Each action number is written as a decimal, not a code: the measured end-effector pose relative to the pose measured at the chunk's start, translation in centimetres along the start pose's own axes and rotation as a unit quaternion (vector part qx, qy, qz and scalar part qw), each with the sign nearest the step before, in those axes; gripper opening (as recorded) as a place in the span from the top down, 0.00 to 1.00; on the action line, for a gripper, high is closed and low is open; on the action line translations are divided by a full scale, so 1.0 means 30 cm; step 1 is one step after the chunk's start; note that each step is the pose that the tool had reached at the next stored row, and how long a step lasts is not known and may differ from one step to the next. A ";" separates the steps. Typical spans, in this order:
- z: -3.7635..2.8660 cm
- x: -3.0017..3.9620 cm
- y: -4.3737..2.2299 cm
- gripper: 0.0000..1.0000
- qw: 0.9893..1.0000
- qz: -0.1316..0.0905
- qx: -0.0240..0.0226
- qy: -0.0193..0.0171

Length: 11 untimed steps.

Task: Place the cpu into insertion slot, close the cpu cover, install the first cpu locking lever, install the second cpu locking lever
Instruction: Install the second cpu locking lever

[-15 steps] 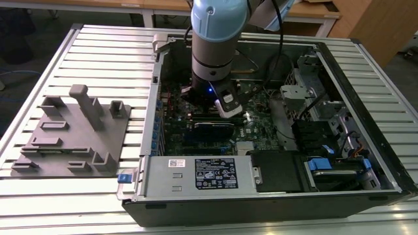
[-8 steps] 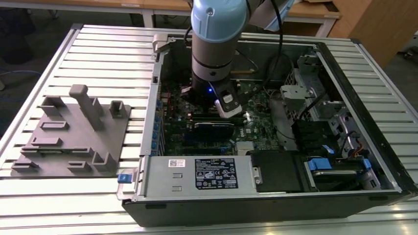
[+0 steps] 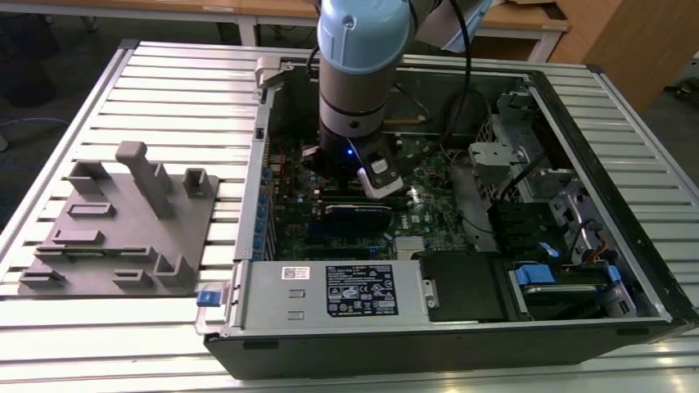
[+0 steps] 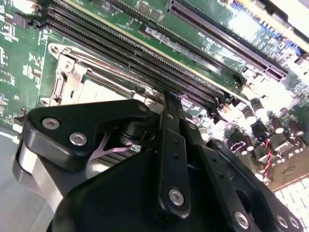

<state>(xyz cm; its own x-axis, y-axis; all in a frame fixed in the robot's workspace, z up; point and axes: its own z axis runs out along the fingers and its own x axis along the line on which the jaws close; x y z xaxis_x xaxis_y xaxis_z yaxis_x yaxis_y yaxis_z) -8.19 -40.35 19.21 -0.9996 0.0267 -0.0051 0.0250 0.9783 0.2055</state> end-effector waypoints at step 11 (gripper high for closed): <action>-0.072 0.000 0.015 0.90 1.000 0.000 0.000 0.000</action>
<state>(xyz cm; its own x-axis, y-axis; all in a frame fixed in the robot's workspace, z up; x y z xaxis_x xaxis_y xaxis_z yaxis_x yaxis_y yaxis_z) -8.19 -40.34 21.40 -0.9996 0.0267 -0.0052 0.0251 0.9783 0.2055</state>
